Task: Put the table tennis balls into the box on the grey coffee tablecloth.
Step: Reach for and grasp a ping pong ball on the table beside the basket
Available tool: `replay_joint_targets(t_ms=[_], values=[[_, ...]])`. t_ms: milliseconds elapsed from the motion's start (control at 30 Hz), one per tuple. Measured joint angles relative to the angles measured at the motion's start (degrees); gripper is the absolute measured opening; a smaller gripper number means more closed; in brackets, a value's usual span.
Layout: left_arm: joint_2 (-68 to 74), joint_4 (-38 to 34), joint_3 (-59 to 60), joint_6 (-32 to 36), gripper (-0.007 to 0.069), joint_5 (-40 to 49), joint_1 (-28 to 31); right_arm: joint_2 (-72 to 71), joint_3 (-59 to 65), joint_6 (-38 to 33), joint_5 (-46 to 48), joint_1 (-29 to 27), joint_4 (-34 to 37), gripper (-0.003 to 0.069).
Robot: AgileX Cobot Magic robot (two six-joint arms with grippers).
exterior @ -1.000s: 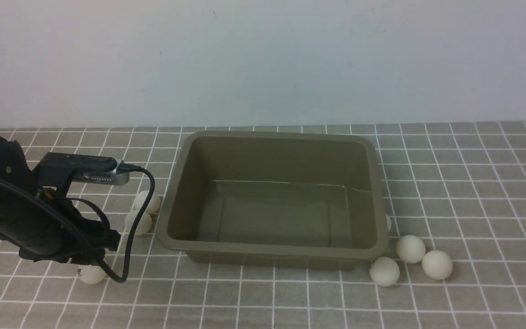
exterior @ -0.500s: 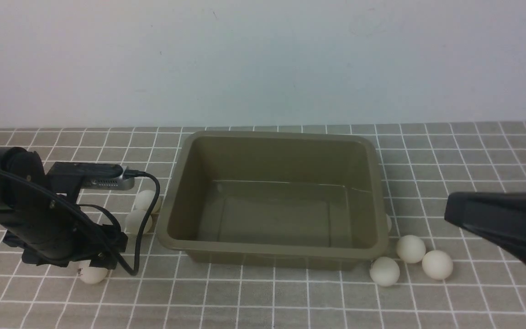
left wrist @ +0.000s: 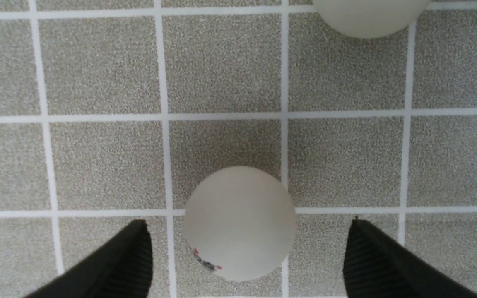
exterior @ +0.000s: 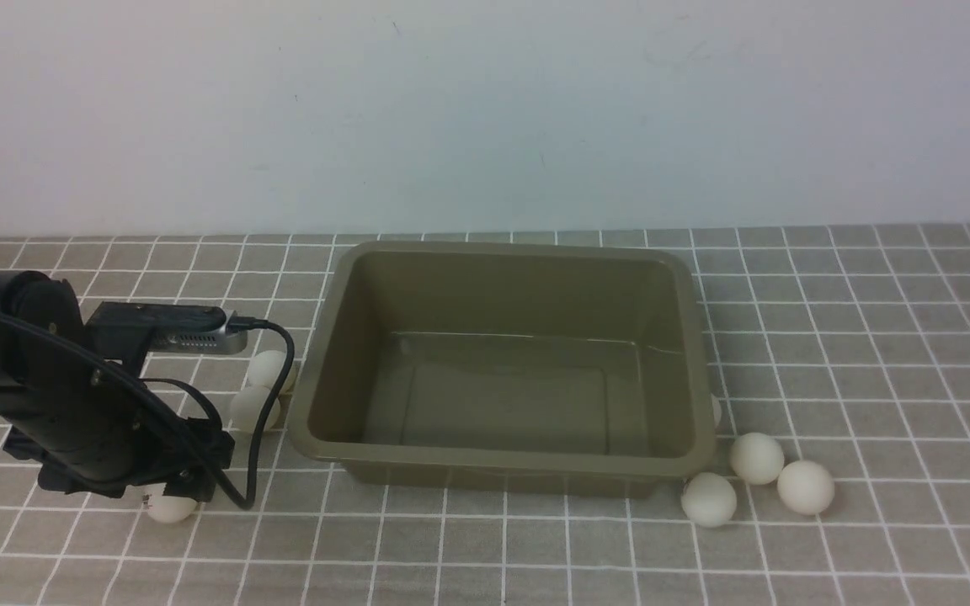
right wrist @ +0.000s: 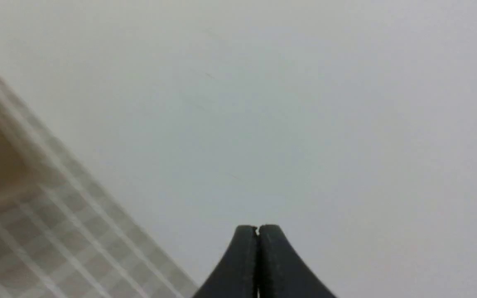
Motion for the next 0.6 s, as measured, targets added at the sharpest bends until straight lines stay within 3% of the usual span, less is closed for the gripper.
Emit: replay_joint_targets(t_ms=[100,200,233,267,300,333,367,400,467,500,600], values=[[0.00,0.00,0.00,-0.16,0.0554,0.00,0.00,0.00,-0.22,-3.01,17.73,0.00,19.54,-0.0010],[0.00,0.00,0.00,-0.16,0.0554,0.06,0.00,0.37,-0.22,-8.43,38.59,-0.05,56.64,-0.0010],[0.00,0.08,0.00,-0.19,0.0554,0.06,0.00,0.97,-0.01,-13.17,42.51,-0.05,67.87,-0.0010],[0.00,0.07,0.00,-0.19,0.0554,0.06,0.00,1.67,0.15,-19.32,45.70,0.01,74.34,-0.0010],[0.00,0.07,0.00,-0.19,0.0554,0.06,0.00,3.11,0.17,-28.26,49.21,0.07,84.47,-0.0010],[0.00,0.07,0.00,-0.19,0.0554,0.06,0.00,4.07,0.17,-31.96,50.56,0.13,88.27,-0.0010],[0.00,0.07,0.00,-0.19,0.0554,0.06,0.00,6.44,-0.11,-43.80,55.19,0.13,100.44,-0.0010],[0.00,0.13,0.00,-0.19,0.0554,0.06,0.00,7.54,-0.36,-50.53,57.47,0.13,107.88,-0.0010],[0.13,0.13,0.00,-0.19,0.0554,0.06,0.00,9.27,-0.83,-59.85,60.85,0.40,119.02,-0.0010],[0.27,0.13,0.00,-0.19,0.0554,-0.01,0.00,9.33,-0.96,-61.98,61.03,0.47,121.38,-0.0010],[1.29,0.13,0.00,-0.19,0.0554,-1.04,0.00,9.06,-1.32,-64.13,61.18,0.54,121.87,-0.0010]])
